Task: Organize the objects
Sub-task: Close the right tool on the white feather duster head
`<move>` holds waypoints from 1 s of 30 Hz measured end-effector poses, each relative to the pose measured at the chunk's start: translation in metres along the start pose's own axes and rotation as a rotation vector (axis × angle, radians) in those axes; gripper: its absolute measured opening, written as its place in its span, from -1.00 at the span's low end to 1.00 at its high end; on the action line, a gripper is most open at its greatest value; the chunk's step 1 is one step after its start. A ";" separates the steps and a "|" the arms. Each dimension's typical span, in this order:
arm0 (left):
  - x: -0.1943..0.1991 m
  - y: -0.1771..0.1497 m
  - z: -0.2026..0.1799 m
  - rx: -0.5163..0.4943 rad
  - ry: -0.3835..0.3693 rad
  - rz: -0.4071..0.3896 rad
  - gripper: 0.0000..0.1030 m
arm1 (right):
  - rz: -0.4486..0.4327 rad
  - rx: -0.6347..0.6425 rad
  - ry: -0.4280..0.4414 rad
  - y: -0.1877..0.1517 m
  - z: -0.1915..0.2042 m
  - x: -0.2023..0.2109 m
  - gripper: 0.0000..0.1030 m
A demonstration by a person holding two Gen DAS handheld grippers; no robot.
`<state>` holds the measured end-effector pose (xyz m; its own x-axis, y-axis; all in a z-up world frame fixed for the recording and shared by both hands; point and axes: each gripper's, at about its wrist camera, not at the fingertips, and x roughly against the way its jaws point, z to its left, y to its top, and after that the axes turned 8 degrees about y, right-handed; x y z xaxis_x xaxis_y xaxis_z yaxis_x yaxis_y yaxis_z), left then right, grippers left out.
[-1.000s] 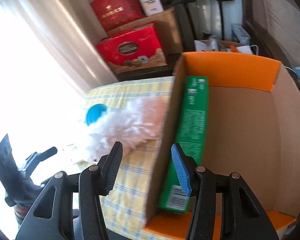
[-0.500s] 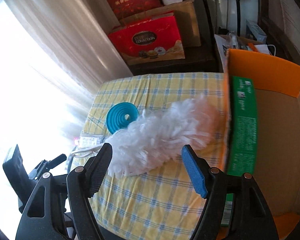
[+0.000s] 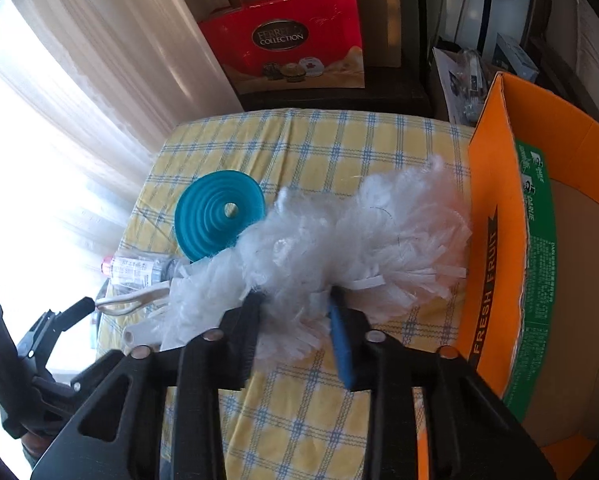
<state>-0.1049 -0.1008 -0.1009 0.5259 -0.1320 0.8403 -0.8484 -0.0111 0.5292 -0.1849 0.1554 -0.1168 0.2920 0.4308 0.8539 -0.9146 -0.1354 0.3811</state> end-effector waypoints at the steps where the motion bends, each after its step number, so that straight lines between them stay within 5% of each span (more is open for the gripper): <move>1: 0.000 0.000 0.002 0.002 0.003 0.001 0.87 | -0.008 -0.005 0.003 0.000 -0.001 0.002 -0.73; 9: -0.004 -0.005 0.025 0.045 0.002 0.002 0.87 | -0.047 0.017 0.017 0.001 0.000 0.019 -0.87; 12: -0.007 -0.001 0.028 0.053 -0.058 -0.001 0.80 | -0.048 0.040 0.006 0.001 0.006 0.020 -0.87; 17: -0.021 0.003 0.028 0.038 -0.089 0.051 0.09 | -0.044 0.044 -0.001 -0.001 0.011 0.019 -0.87; 24: -0.024 -0.006 0.015 -0.075 -0.073 0.063 0.02 | -0.045 0.035 0.008 -0.001 0.012 0.019 -0.87; 30: -0.018 -0.007 0.020 -0.084 -0.090 0.048 -0.49 | -0.058 0.025 0.041 0.002 0.016 0.024 -0.88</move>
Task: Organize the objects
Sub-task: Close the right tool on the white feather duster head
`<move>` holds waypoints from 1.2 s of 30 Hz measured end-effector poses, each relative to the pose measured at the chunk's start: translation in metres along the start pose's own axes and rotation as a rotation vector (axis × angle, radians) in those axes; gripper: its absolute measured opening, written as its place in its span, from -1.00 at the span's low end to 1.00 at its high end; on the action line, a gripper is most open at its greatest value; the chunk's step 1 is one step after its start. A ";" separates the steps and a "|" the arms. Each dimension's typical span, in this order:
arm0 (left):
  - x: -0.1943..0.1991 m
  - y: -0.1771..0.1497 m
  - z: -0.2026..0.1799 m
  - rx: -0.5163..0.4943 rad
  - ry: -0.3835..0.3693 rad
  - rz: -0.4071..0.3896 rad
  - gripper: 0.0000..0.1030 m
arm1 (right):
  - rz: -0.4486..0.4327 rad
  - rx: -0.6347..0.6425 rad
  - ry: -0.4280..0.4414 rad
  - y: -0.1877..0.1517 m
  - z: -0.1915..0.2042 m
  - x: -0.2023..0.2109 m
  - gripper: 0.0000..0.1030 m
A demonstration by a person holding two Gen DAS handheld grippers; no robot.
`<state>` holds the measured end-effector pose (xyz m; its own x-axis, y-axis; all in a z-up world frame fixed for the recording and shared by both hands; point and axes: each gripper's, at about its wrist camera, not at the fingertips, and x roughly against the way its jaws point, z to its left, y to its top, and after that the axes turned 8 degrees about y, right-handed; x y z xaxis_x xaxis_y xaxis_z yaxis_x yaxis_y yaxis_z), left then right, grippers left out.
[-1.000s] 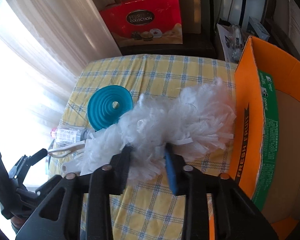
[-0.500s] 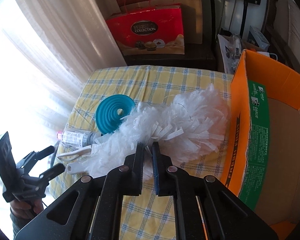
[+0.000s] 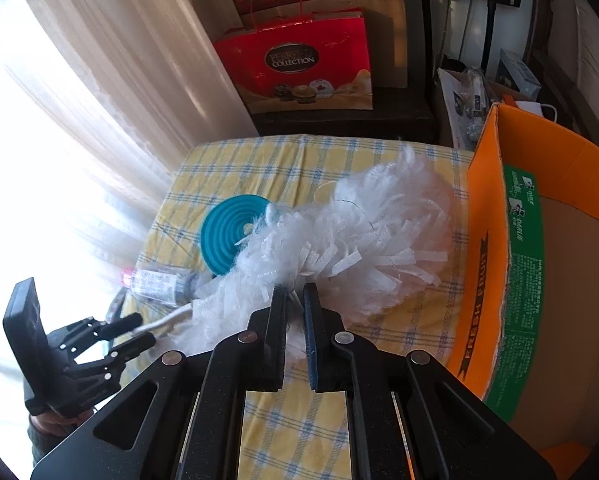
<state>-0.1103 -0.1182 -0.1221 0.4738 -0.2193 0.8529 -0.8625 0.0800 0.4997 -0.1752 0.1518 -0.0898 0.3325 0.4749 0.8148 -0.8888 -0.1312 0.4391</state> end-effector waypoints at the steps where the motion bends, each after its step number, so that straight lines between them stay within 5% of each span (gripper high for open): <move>1: 0.002 0.000 -0.002 -0.011 0.005 -0.008 -0.59 | -0.004 0.003 0.004 0.001 0.002 0.002 -0.90; 5: 0.013 0.004 -0.010 -0.042 0.002 -0.027 -0.99 | -0.019 0.004 0.018 0.004 0.006 0.008 -0.91; 10: 0.016 0.003 -0.022 -0.098 0.013 -0.018 -0.99 | -0.039 0.028 0.015 0.005 0.017 0.017 -0.94; 15: 0.014 0.004 -0.010 -0.029 0.030 -0.021 -0.91 | -0.037 0.018 0.017 0.007 0.021 0.024 -0.91; 18: 0.014 0.006 0.002 0.029 0.029 -0.033 -0.13 | -0.016 -0.002 -0.060 0.005 0.015 0.016 -0.66; 19: 0.015 0.006 0.005 0.036 0.035 -0.046 0.23 | -0.011 -0.020 -0.064 0.004 0.010 0.013 -0.25; 21: 0.015 0.006 0.006 0.030 0.044 -0.059 0.35 | -0.006 -0.081 -0.033 0.003 -0.001 0.005 0.24; 22: 0.012 0.007 0.006 0.022 0.046 -0.052 0.35 | 0.003 -0.108 -0.031 0.002 -0.006 0.000 0.25; 31: -0.019 0.007 0.001 -0.009 0.014 0.008 0.26 | 0.029 -0.276 0.052 0.000 -0.030 -0.034 0.20; 32: -0.019 0.008 0.003 0.002 -0.001 0.005 0.19 | 0.024 -0.284 0.052 -0.001 -0.032 -0.036 0.09; 34: -0.020 0.009 0.006 0.022 -0.034 0.007 0.08 | 0.017 -0.284 0.060 -0.002 -0.033 -0.038 -0.46; 36: -0.020 0.009 0.009 0.035 -0.048 0.010 -0.01 | -0.004 -0.275 0.056 -0.003 -0.033 -0.035 -0.62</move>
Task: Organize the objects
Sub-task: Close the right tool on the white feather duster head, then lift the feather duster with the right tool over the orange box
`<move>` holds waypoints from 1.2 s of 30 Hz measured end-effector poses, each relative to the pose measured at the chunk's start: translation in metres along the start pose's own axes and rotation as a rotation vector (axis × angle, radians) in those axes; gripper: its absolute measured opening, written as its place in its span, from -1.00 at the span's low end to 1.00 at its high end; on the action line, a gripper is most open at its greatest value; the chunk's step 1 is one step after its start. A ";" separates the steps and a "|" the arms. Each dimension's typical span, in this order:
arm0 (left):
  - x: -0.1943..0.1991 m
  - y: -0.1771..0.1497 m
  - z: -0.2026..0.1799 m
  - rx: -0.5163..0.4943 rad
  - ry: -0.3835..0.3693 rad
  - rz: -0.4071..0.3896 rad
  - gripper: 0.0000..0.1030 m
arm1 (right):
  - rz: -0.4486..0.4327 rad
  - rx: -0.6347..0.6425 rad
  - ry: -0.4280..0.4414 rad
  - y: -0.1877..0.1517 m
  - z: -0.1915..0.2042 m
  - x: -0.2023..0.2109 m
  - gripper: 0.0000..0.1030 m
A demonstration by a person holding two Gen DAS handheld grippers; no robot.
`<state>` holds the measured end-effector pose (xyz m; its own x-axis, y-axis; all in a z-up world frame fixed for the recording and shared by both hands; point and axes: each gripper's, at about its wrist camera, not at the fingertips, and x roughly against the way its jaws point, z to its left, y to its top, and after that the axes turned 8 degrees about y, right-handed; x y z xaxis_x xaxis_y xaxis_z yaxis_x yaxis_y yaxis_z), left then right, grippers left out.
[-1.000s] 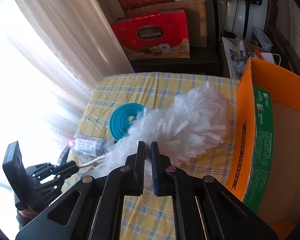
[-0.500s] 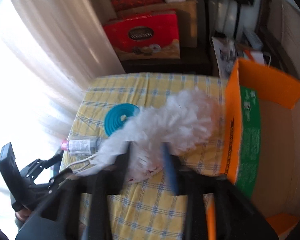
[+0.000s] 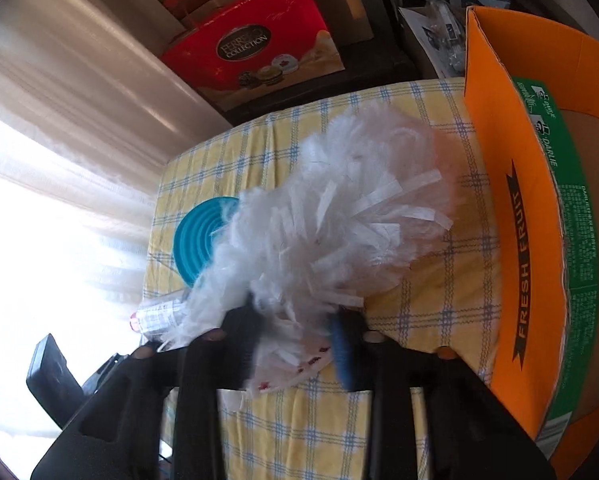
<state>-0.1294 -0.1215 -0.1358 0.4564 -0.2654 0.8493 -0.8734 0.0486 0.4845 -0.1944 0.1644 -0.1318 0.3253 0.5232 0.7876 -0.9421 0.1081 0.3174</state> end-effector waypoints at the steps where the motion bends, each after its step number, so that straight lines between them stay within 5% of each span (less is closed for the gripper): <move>1: 0.000 0.000 0.001 0.002 -0.008 0.002 -0.11 | -0.006 0.007 -0.001 0.000 0.002 0.002 -0.70; 4: 0.003 0.000 -0.001 -0.024 -0.027 -0.004 -0.41 | -0.030 0.030 -0.002 -0.001 0.009 0.009 -0.81; 8: 0.011 0.000 -0.016 -0.100 0.029 -0.017 -0.55 | -0.051 0.061 0.005 -0.003 0.020 0.018 -0.85; 22: 0.064 0.008 -0.049 -0.128 -0.014 -0.097 -0.67 | -0.129 0.143 0.051 0.006 0.056 0.087 -0.86; 36: 0.073 0.020 -0.163 -0.257 -0.141 -0.117 -0.77 | -0.203 0.093 -0.029 0.017 -0.010 0.173 -0.86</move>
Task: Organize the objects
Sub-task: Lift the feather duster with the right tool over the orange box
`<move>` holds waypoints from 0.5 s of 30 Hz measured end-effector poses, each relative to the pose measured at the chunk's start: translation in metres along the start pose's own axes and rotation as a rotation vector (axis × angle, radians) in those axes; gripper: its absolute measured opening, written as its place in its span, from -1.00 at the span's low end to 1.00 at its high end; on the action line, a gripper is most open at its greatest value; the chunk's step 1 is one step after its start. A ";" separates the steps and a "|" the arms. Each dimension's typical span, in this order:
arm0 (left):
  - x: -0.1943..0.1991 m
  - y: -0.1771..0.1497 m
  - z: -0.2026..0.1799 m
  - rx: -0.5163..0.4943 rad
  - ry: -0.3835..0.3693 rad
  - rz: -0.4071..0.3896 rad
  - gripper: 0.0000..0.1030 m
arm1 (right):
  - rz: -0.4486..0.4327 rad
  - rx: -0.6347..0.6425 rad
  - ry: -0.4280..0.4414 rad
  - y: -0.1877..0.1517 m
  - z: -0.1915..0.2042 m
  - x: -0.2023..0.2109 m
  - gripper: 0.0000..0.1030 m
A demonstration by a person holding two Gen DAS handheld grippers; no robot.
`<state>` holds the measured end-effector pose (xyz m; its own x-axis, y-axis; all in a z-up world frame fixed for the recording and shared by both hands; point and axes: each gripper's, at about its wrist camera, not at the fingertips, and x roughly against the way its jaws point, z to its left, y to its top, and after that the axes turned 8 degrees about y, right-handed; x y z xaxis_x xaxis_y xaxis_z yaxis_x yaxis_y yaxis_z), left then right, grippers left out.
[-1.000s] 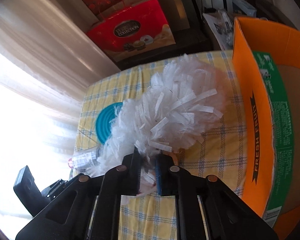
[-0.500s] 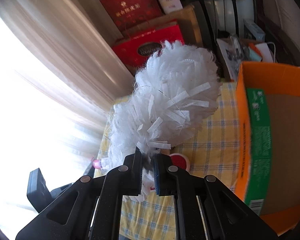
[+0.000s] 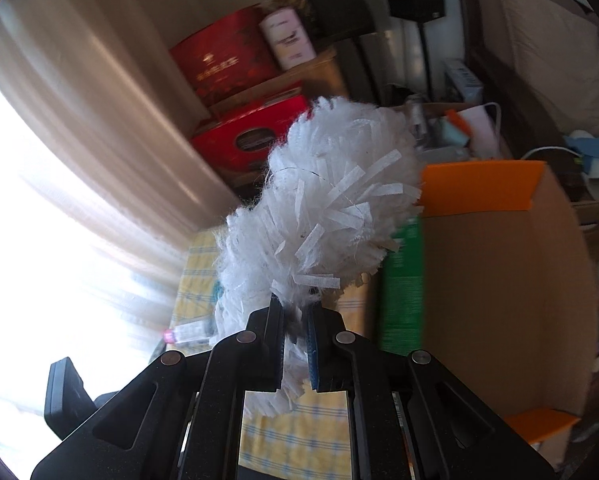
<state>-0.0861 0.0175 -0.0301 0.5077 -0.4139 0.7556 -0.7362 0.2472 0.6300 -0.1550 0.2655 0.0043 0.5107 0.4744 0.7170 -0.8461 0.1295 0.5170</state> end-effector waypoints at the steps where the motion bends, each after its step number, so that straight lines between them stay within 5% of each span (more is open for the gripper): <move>1: -0.003 0.003 -0.010 -0.015 -0.011 0.002 -0.78 | -0.003 -0.005 -0.009 0.000 -0.008 0.006 -0.86; 15: -0.039 0.053 -0.127 -0.170 -0.113 0.029 -0.85 | -0.056 -0.140 -0.125 0.025 -0.114 0.070 -0.86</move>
<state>-0.0884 0.1577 -0.0030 0.4266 -0.4978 0.7551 -0.6590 0.4008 0.6365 -0.1577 0.4014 0.0143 0.5655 0.3527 0.7455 -0.8242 0.2767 0.4942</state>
